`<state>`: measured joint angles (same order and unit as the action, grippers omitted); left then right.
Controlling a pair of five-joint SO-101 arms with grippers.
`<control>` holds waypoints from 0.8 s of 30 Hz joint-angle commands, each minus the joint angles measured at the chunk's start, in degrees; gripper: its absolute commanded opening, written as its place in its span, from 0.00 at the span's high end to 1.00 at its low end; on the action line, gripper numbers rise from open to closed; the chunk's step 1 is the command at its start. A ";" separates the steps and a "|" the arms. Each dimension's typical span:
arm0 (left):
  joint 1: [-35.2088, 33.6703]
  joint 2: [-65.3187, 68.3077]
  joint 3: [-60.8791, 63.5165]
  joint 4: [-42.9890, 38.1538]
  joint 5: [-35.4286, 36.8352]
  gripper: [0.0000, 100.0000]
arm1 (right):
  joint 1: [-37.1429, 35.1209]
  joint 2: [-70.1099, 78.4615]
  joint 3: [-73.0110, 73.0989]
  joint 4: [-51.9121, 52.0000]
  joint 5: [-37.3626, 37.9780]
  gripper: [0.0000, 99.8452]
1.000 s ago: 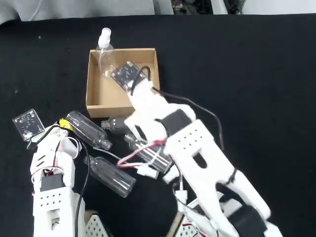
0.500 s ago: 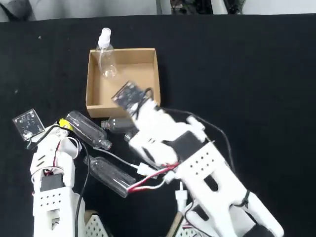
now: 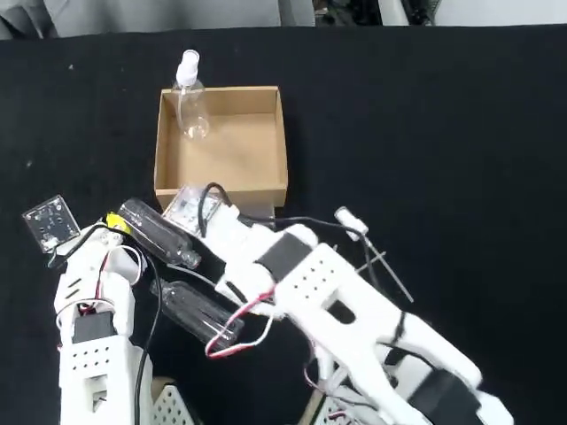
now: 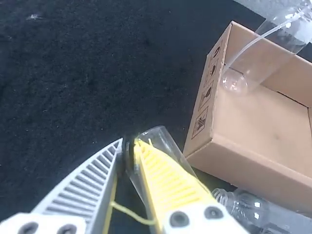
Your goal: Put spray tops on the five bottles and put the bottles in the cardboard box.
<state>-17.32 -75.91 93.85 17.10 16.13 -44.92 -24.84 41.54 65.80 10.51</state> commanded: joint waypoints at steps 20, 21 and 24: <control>-0.48 -0.79 -0.92 -1.49 -0.53 0.97 | 2.64 20.79 -15.08 0.35 1.23 0.70; -0.48 -0.79 -0.92 -1.49 -0.53 0.97 | 2.99 21.85 -15.60 0.35 1.23 0.70; -0.48 -0.79 -0.84 -1.49 -0.53 0.97 | 3.34 24.48 -16.40 0.26 3.34 0.73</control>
<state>-17.32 -75.91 93.85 17.10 16.13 -43.78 -1.01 28.70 66.15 12.09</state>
